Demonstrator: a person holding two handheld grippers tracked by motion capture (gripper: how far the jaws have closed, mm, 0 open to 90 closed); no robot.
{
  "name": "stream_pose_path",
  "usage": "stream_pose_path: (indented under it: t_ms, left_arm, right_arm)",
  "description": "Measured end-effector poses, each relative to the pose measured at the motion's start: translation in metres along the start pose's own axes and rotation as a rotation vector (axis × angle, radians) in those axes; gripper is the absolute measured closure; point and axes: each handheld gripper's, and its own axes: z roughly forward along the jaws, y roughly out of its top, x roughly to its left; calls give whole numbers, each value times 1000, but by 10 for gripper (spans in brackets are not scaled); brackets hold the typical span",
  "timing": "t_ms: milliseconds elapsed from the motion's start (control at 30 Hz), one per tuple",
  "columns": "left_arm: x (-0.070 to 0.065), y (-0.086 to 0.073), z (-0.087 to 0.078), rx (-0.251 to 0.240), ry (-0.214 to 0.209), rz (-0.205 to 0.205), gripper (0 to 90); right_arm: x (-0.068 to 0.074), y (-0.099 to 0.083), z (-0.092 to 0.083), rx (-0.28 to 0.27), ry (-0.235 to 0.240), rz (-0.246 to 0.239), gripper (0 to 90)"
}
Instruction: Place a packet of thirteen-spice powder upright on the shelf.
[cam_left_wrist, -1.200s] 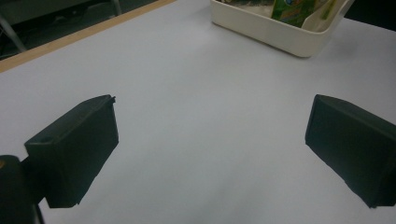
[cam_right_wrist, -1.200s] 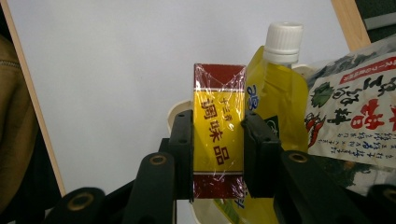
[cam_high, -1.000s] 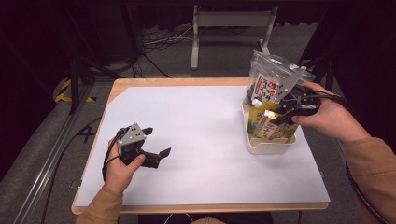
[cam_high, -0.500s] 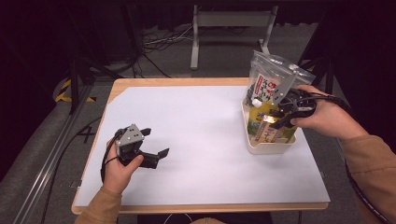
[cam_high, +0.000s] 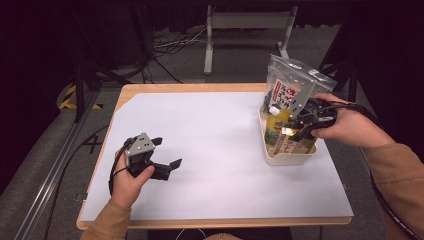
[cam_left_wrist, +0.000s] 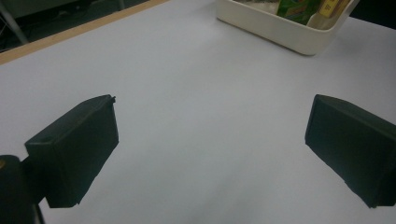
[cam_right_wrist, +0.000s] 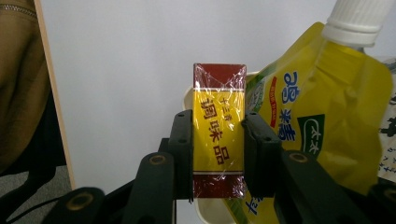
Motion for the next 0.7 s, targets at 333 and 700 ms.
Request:
stream_pose_path:
  t_ms: [333,700]
  left_arm:
    - [0,0,2,7,-2,-4,33]
    - [1,-2,4,18,-5,-13,33]
  right_arm:
    - [5,2,17,23,-17,-40,684]
    - [7,-1,35,48,-28,-63,683]
